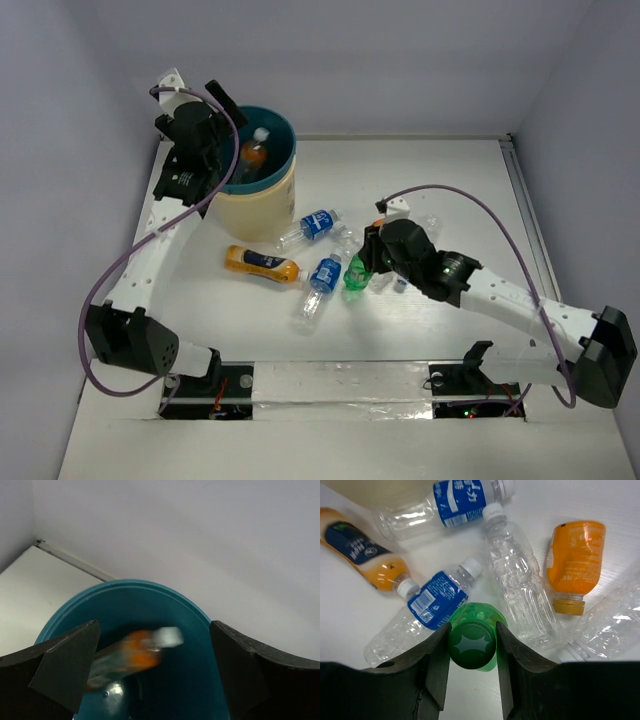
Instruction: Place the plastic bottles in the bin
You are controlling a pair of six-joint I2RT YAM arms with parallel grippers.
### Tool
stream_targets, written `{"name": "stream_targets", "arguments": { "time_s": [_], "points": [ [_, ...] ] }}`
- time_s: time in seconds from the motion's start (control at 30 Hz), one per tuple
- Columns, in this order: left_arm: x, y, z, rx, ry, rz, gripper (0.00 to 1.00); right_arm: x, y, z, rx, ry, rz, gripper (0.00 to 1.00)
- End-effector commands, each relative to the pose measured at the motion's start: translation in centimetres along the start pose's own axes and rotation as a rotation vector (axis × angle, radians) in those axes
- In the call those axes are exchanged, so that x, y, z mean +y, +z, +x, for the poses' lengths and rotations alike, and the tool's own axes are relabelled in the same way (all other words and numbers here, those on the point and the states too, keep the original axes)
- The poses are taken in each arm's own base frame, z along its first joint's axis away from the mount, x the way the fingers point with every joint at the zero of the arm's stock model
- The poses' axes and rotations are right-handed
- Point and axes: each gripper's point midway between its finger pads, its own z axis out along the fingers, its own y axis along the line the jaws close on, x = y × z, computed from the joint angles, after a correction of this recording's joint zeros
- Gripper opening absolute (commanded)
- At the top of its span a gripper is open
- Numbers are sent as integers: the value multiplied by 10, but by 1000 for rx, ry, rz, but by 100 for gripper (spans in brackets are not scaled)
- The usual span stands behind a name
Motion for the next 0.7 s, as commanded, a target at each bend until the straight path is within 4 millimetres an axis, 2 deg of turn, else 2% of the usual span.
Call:
{"name": "stream_targets", "arguments": {
  "time_s": [0.0, 0.03, 0.07, 0.1, 0.13, 0.17, 0.2, 0.23, 0.27, 0.3, 0.33, 0.37, 0.4, 0.43, 0.5, 0.53, 0.57, 0.6, 0.63, 0.67],
  "points": [
    [-18, -42, -49, -84, -107, 130, 91, 11, -41, -76, -207, 46, -37, 5],
    [-12, -47, -33, -36, -110, 125, 90, 14, -59, -96, -256, 60, -60, 5],
    [-10, -52, -26, -15, -114, 134, 90, 15, -67, -107, -281, 52, -69, 5],
    [-12, -67, -31, -13, -131, 173, 89, 19, -76, -117, -304, 52, -91, 5],
    [-3, -71, -11, 32, -129, 164, 88, 22, -85, -129, -333, 54, -113, 5],
    [1, -77, -5, 50, -131, 166, 87, 29, -99, -150, -380, 56, -144, 5],
    [3, -93, -11, 42, -146, 193, 85, 38, -105, -159, -398, 52, -186, 5],
    [13, -99, 7, 81, -134, 179, 80, 45, -113, -174, -441, 56, -220, 5],
    [19, -105, 14, 96, -138, 177, 77, 56, -119, -193, -473, 52, -253, 5],
    [22, -121, 6, 76, -157, 199, 74, 68, -124, -204, -488, 46, -299, 5],
    [35, -126, 28, 120, -144, 172, 68, 77, -129, -219, -523, 50, -331, 5],
    [42, -132, 35, 134, -157, 165, 65, 86, -118, -225, -521, 36, -340, 5],
    [46, -145, 33, 124, -174, 179, 61, 96, -130, -248, -569, 45, -375, 5],
    [60, -148, 60, 180, -165, 152, 56, 104, -134, -262, -602, 50, -395, 5],
    [69, -162, 76, 219, -196, 157, 51, 122, -129, -288, -642, 51, -428, 5],
    [83, -165, 107, 288, -189, 130, 49, 129, -128, -298, -656, 56, -443, 5],
    [88, -168, 122, 324, -194, 127, 49, 137, -124, -305, -657, 58, -456, 5],
    [90, -174, 134, 361, -224, 133, 50, 148, -103, -304, -631, 51, -463, 5],
    [102, -177, 160, 419, -221, 105, 52, 156, -111, -323, -673, 66, -486, 5],
    [106, -179, 172, 448, -227, 101, 54, 161, -107, -328, -676, 76, -491, 5]
  ]
}}
